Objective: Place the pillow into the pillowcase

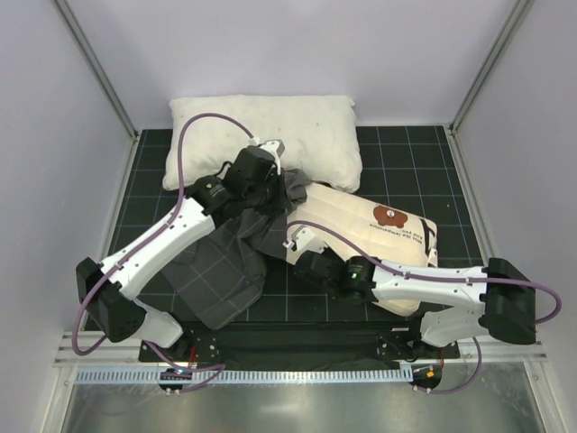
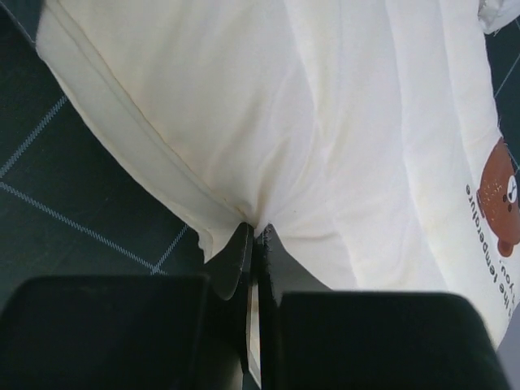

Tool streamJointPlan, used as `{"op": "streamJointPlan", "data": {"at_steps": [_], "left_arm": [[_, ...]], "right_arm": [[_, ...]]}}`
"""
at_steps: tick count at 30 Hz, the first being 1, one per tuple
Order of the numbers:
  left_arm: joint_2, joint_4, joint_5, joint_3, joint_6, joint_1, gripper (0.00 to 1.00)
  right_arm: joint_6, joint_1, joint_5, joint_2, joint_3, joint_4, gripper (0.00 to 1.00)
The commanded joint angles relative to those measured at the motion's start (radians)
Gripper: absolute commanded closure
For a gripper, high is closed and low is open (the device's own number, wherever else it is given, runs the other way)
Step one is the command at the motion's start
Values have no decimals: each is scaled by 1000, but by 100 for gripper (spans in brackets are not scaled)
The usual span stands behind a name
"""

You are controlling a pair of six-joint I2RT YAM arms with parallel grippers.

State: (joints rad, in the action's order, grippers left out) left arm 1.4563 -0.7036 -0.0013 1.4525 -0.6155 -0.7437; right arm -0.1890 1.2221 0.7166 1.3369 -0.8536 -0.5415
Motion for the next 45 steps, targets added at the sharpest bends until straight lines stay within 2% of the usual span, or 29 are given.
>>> {"op": "streamJointPlan", "data": {"at_steps": [1,5,11,13,18,21,24,26,28,30,32,33,37,40,45], "left_arm": [[-51,21,91,45,25,4,99],[-37,1,144,66,42,-17,98],[-28,-11,130,164,20,-158,97],[-45,-16,104,213,10,-195,97],[-83,-33,73,285,-12,-272,97],[-122,-30,22,267,-41,-295,97],[-172,22,-18,194,-49,-301,93],[-169,38,-39,149,-37,-301,87],[-146,49,-16,134,-21,-302,75],[-96,49,-12,131,3,-301,70],[-51,50,-28,144,45,-301,51],[-42,46,-45,150,60,-301,32],[-53,30,-111,163,128,-301,4],[-100,3,-181,161,164,-299,1],[-181,-42,-290,105,175,-299,1]], "right_arm": [[33,-12,-51,-117,-10,84,96],[60,-18,-167,-255,-149,-9,96],[106,-67,-262,-231,-411,-142,96],[94,-96,-337,-217,-468,-152,96],[33,-232,-575,-222,-506,-104,96],[-26,-272,-579,-231,-489,-98,96],[-75,-326,-598,-275,-392,-46,96],[-108,-389,-672,-321,-291,23,96],[-133,-464,-768,-350,-193,92,96],[-159,-525,-833,-377,-138,144,96],[-176,-616,-937,-374,-85,201,96],[-179,-643,-974,-366,-70,215,96],[-165,-728,-1043,-315,-70,241,96],[-150,-765,-1085,-283,-68,250,96],[-136,-815,-1128,-251,-64,268,96]]}}
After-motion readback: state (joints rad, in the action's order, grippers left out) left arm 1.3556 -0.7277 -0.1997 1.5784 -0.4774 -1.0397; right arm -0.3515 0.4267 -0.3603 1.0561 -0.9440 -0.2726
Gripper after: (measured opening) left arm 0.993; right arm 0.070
